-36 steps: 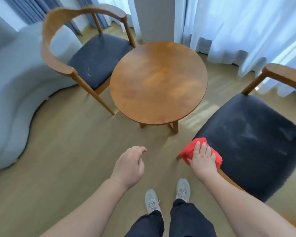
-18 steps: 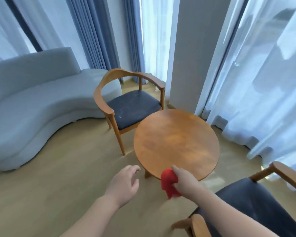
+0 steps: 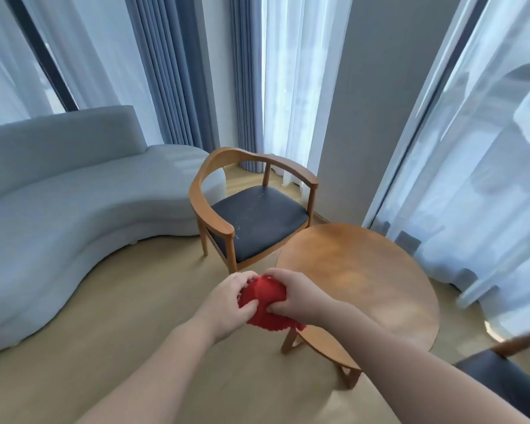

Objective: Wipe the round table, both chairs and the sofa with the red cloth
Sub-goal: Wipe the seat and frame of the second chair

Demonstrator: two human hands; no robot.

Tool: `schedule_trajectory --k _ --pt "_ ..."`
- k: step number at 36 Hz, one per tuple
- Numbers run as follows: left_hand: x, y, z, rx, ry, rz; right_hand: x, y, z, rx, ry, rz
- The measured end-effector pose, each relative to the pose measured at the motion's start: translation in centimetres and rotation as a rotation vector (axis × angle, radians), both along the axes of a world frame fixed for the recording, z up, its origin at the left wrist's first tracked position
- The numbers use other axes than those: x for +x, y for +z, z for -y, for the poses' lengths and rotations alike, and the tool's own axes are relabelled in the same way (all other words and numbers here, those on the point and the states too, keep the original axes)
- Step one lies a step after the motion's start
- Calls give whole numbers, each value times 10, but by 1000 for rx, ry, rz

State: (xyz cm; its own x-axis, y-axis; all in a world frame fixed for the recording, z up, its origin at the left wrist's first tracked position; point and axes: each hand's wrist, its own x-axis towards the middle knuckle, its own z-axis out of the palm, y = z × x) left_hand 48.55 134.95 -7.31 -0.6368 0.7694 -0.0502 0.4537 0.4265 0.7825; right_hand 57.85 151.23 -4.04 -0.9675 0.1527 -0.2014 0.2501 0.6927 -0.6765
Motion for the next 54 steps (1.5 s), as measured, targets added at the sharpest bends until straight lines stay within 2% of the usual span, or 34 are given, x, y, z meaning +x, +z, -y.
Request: schedule_trajectory --k 2,5,14,26,31,34,38,41,47,51,54 --pt "-24 3 12 -9 -51 35 -25 5 13 -24 -11 -6" --pt "-59 3 29 -29 -76 -18 -60 7 30 -39 -19 2" --pt "-138 -2 56 95 35 -97 -138 1 42 -36 -71 24" --pt "-241 -13 13 4 129 -74 -254 -35 -4 -113 -79 -56" --pt "-291 -11 -35 -35 254 99 -308 -48 -43 -88 -79 -175" --pt "-317 -10 -69 -57 299 168 -332 -51 -67 -87 3 -118" --pt "-349 -3 -112 1 351 254 -362 -56 -99 -223 69 -41" --pt "-372 0 -138 31 309 311 -381 -59 -118 -261 21 -46" --pt "-409 -5 -175 29 214 510 -415 -66 -148 -38 -116 -121" --pt "-439 -17 -201 -15 134 512 -439 -85 -170 -8 -192 -72" --pt "-466 -33 -219 -64 60 444 -456 -103 -186 2 -256 -57"
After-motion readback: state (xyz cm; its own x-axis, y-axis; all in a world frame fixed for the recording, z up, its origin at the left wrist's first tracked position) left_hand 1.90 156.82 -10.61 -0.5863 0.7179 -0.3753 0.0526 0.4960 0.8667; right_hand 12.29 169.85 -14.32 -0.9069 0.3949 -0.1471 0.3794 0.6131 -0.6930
